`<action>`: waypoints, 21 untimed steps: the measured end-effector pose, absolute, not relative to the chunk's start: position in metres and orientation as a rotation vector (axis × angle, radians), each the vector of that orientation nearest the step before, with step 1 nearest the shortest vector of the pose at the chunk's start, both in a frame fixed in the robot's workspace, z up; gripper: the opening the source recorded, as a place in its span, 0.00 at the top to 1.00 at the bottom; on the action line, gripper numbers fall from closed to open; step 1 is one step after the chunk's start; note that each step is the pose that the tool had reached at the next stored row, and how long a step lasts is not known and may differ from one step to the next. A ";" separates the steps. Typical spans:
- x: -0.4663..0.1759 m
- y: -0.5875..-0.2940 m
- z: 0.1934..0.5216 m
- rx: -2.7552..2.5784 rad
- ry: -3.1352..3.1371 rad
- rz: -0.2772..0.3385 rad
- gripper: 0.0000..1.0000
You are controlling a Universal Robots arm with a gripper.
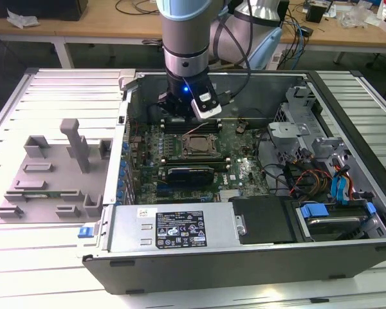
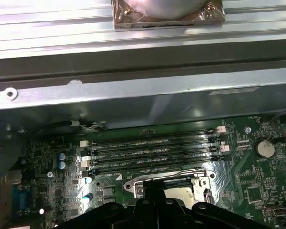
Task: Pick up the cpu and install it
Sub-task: 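Install the first cpu locking lever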
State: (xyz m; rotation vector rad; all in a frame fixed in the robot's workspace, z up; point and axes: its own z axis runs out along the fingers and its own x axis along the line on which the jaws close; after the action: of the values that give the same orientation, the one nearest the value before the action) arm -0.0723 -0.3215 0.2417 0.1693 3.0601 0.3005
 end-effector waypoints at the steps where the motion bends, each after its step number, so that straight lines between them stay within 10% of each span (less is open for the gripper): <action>1: -0.072 -0.321 0.242 0.169 3.060 0.301 0.89; 21: -0.050 -0.311 0.226 0.319 3.043 0.285 0.89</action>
State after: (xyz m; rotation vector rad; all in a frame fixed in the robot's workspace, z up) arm -0.0500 -0.3112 0.2258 0.3191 3.0428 0.2854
